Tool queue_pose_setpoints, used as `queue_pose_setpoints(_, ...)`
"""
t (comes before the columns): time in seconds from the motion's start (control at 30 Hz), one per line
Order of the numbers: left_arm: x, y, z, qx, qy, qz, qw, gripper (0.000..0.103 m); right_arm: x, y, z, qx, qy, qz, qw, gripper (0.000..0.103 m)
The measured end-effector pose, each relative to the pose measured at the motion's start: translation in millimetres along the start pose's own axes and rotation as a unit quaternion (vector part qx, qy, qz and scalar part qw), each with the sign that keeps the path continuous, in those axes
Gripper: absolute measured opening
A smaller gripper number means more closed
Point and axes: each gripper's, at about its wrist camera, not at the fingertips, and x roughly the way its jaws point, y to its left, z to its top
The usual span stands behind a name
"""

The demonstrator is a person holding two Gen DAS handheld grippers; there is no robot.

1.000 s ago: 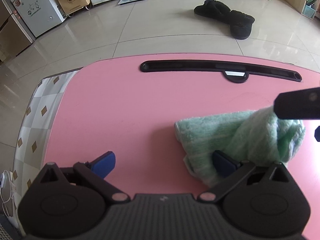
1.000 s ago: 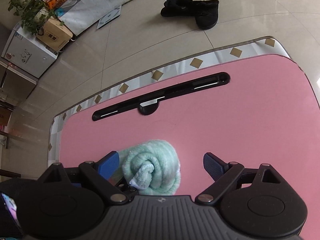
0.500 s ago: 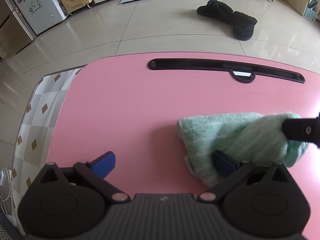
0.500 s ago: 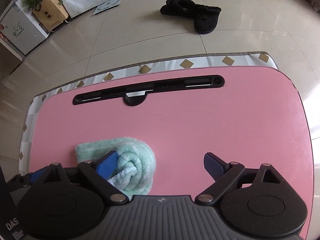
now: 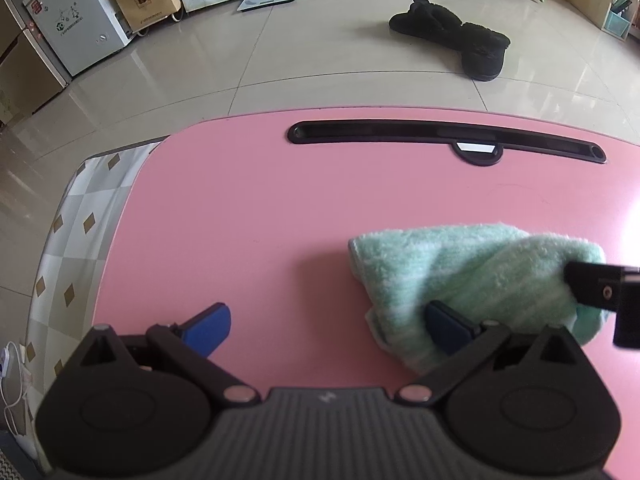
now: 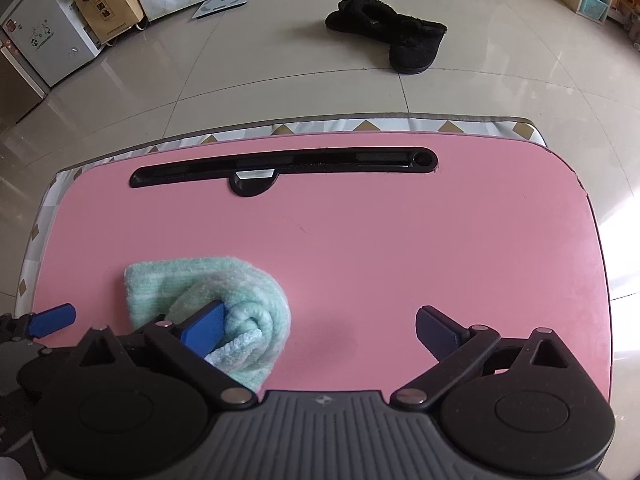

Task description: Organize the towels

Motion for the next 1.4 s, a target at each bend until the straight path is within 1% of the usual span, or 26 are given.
queue_pose_setpoints(0.17, -2, -8, -1, 0.013, -0.010, 0.006, 0.9999, 0.103, 0, -3, -3, -0.007, -0.004, -0.003, 1.000, 0.101)
queue_pose_setpoints(0.4, -1, -8, 2, -0.001, 0.003, -0.016, 0.9999, 0.103, 0, -11, -5, -0.007, -0.010, -0.006, 1.000, 0.101)
queue_pose_setpoints(0.53, -3, -16, 1, 0.010, 0.000, -0.016, 0.9998, 0.103, 0, -17, -6, 0.000, -0.008, -0.003, 1.000, 0.101)
queue_pose_setpoints(0.7, -8, -25, 1, 0.020, -0.002, -0.018, 0.9996, 0.103, -2, -22, -7, 0.002, -0.010, -0.012, 1.000, 0.101)
queue_pose_setpoints(0.87, -13, -26, 3, 0.024, -0.003, -0.022, 0.9995, 0.102, -2, -27, -7, 0.010, -0.005, -0.005, 1.000, 0.101)
queue_pose_setpoints(1.23, -19, -23, 2, 0.029, 0.000, -0.044, 0.9986, 0.102, -1, -31, -6, 0.026, 0.004, 0.004, 1.000, 0.101)
queue_pose_setpoints(1.4, -24, -25, 2, 0.036, -0.002, -0.048, 0.9982, 0.101, 0, -31, -6, 0.024, 0.003, 0.002, 1.000, 0.101)
